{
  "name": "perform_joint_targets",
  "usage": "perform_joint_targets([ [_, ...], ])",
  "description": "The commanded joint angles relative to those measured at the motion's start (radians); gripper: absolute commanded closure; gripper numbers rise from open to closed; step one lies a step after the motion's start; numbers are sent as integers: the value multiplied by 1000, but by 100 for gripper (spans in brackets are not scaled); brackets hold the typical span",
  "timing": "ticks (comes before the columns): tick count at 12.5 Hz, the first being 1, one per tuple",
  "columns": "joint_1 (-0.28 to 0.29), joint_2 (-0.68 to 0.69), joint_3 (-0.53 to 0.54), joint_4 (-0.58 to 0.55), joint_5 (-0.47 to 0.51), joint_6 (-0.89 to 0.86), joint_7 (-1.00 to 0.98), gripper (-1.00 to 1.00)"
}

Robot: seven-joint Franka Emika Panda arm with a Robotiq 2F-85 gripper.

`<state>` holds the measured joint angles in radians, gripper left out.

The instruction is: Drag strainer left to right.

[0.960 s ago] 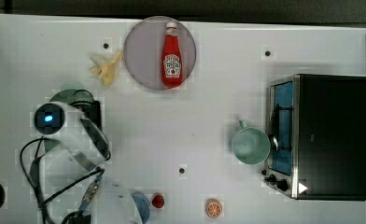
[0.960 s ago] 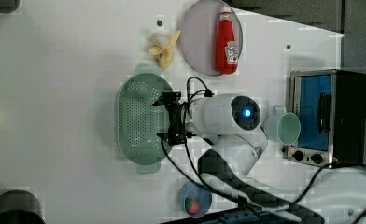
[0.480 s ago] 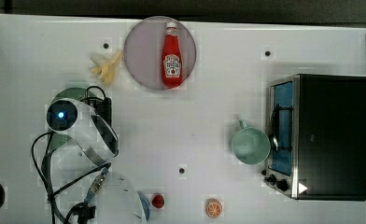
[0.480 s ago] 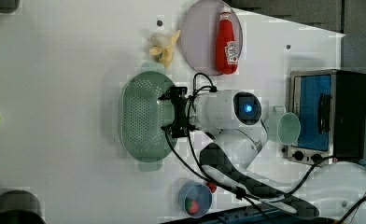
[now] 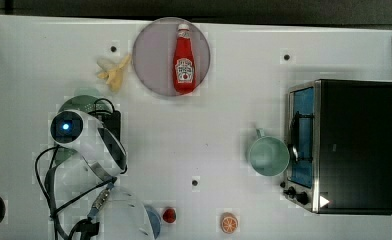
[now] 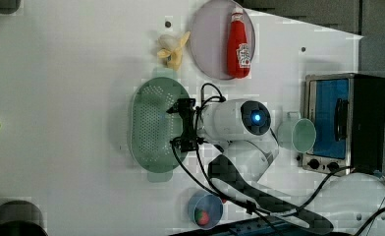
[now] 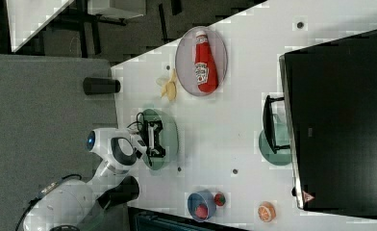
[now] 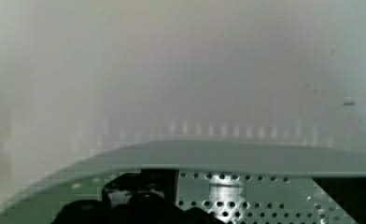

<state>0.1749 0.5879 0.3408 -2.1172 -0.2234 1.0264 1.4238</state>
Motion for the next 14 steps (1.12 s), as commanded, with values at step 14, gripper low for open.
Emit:
perform_joint_targets([
  [14, -243, -139, -29, -141, -5, 12, -251, -100],
])
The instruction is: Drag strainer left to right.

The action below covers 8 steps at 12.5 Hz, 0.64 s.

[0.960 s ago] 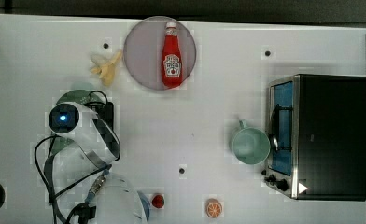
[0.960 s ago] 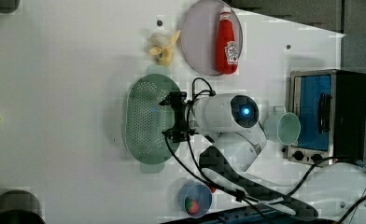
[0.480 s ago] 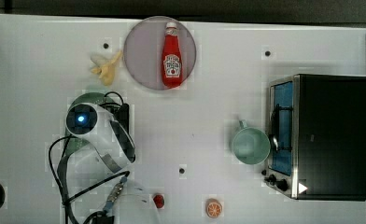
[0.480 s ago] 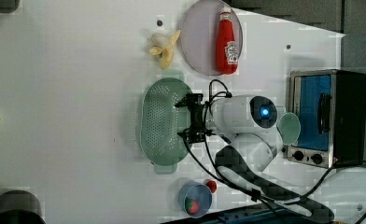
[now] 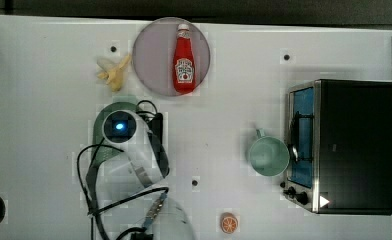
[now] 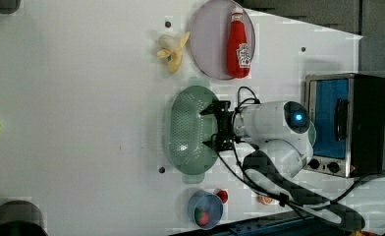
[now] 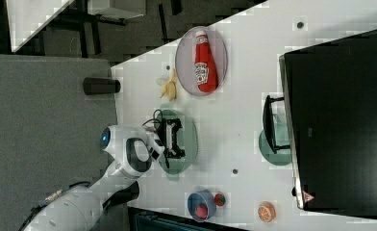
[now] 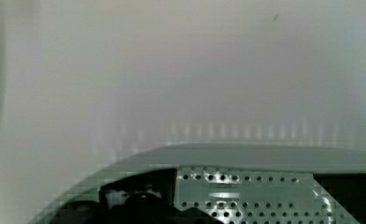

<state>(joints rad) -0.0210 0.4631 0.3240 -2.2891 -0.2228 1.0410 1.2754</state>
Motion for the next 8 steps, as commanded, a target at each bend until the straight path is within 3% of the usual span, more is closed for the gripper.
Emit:
perform_joint_targets([
  [1, -59, -17, -19, 28, -5, -3, -125, -100],
  [8, -119, -60, -82, -19, -5, -1, -283, -100],
])
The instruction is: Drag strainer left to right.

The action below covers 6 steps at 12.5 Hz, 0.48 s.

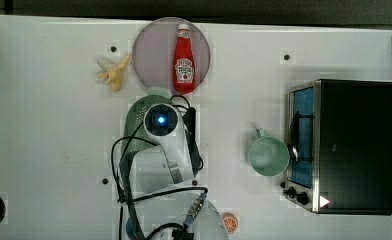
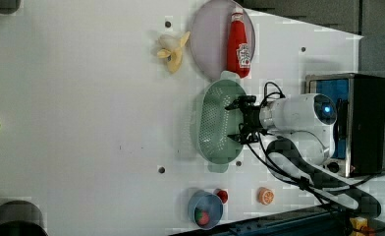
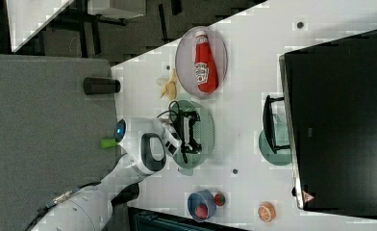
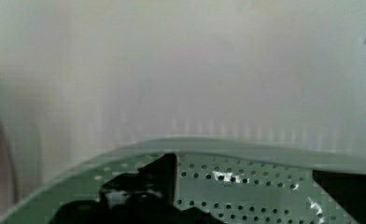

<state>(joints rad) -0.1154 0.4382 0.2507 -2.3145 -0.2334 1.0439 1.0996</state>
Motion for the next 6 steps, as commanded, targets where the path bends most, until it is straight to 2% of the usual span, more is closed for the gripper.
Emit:
perform_joint_targets([
  [1, -31, -42, -23, -2, 5, -4, -120, -100],
  [6, -56, -60, -91, -21, 5, 5, -241, -100],
])
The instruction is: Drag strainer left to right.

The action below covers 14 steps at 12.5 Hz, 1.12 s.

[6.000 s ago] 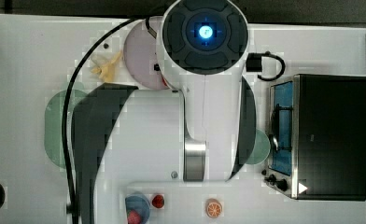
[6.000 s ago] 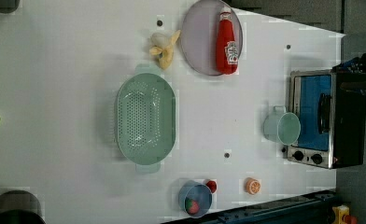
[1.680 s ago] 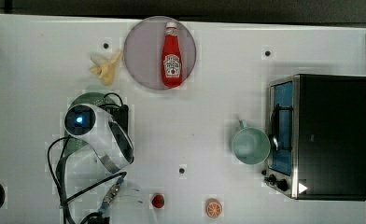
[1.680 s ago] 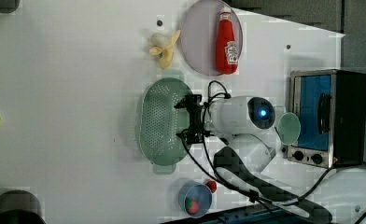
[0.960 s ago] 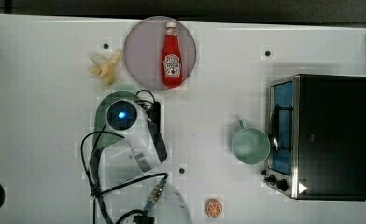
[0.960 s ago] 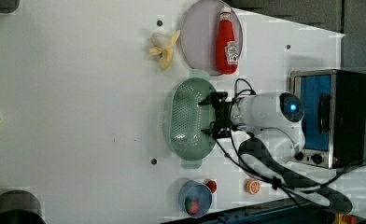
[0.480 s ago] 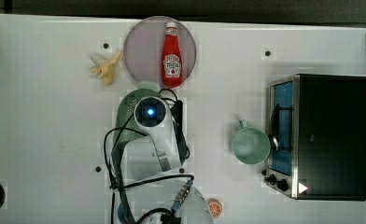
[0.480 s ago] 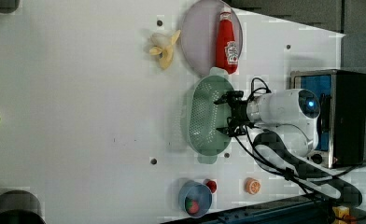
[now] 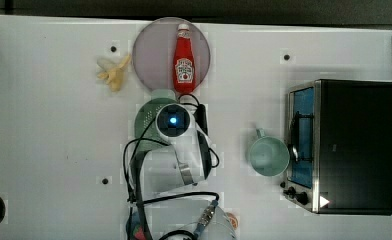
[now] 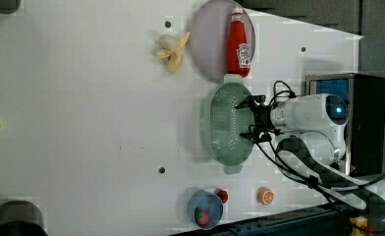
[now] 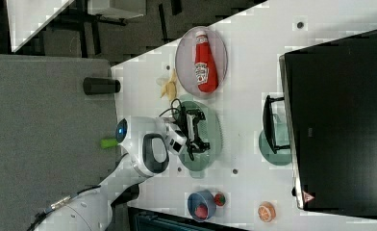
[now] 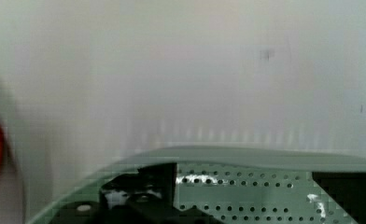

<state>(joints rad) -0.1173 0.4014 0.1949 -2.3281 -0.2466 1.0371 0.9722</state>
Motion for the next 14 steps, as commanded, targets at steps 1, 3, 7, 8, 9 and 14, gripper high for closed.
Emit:
perform_joint_targets([
  [1, -60, -23, -49, -7, 19, 19, -140, -100],
  [3, -69, -23, -76, -7, 19, 32, -158, -100],
  [7, -81, -23, -120, -7, 19, 41, -162, -100],
  [8, -82, -23, -129, -7, 19, 41, -172, -100],
  [9, -83, -23, -139, -8, 19, 43, -186, -100],
  [14, -87, -24, -179, -9, 20, 46, -206, -100],
])
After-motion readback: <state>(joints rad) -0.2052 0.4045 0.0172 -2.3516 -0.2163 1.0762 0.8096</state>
